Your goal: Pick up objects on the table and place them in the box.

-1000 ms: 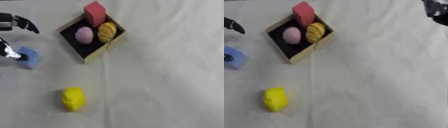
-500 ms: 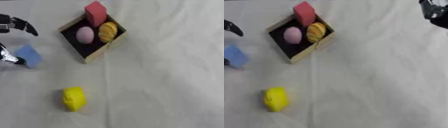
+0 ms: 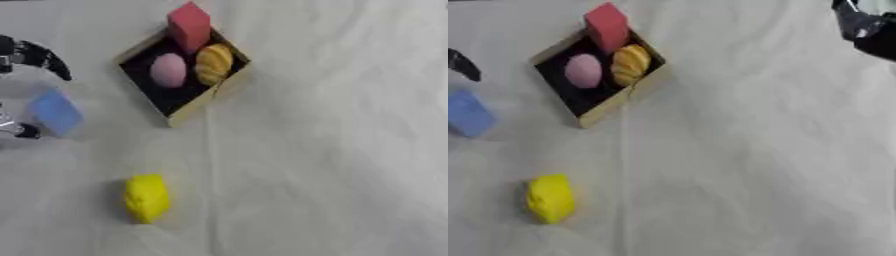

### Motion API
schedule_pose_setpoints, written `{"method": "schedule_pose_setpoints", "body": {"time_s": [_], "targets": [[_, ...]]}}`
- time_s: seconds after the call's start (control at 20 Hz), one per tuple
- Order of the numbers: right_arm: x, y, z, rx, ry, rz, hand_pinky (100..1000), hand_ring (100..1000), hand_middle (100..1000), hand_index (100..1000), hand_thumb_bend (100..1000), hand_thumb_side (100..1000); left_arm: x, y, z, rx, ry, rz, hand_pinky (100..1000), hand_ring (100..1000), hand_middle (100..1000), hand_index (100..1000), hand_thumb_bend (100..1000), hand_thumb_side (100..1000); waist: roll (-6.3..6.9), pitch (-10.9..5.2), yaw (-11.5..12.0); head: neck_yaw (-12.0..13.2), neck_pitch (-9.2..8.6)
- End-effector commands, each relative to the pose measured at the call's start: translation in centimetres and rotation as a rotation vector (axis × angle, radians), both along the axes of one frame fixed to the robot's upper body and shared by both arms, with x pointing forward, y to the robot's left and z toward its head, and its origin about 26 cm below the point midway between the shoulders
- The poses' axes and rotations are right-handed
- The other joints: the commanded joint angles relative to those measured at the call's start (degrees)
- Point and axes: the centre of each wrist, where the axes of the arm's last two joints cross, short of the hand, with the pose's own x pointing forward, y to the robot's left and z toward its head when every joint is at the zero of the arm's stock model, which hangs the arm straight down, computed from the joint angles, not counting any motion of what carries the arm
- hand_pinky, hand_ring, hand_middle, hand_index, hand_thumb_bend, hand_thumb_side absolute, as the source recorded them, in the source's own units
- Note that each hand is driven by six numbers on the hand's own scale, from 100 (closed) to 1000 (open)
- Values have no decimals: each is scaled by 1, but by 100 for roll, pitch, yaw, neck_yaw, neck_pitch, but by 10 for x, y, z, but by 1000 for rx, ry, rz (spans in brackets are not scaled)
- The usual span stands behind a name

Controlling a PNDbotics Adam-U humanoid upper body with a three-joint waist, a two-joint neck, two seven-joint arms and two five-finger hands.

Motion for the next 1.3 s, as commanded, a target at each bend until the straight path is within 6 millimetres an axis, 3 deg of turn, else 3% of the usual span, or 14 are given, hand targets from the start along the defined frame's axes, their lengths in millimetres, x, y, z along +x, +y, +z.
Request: {"method": "schedule_pose_setpoints", "body": {"time_s": [0.05, 0.35, 0.5, 0.6, 1.15, 1.3], "targets": [[-4, 1, 6, -7, -12, 2, 887, 767, 649, 774, 100, 140, -3, 11, 11, 181, 50, -86, 889, 880, 837, 862, 596, 100, -15, -67, -12, 23, -56], [-3, 1, 2, 5, 3, 3, 888, 766, 646, 773, 100, 179, 1, 15, 7, 210, 46, -60, 886, 877, 836, 860, 581, 100, -25, -58, -23, 39, -70], [-3, 1, 1, 11, 10, 0, 889, 766, 645, 772, 100, 299, 3, 15, 7, 210, 43, -55, 886, 877, 841, 863, 568, 100, -29, -53, -27, 42, -77], [-3, 1, 0, 15, 13, -2, 889, 765, 644, 772, 100, 326, 4, 14, 7, 210, 38, -52, 885, 876, 841, 864, 558, 100, -33, -50, -30, 43, -80], [-2, 1, -4, 34, 25, -6, 891, 765, 641, 770, 100, 393, 13, 12, -3, 211, 55, -44, 870, 870, 830, 856, 517, 100, -55, -31, -47, 58, -83], [-2, 1, -6, 38, 31, -3, 891, 764, 639, 771, 100, 411, 15, 12, -6, 208, 55, -43, 868, 866, 807, 843, 453, 100, -59, -30, -49, 64, -84]]}}
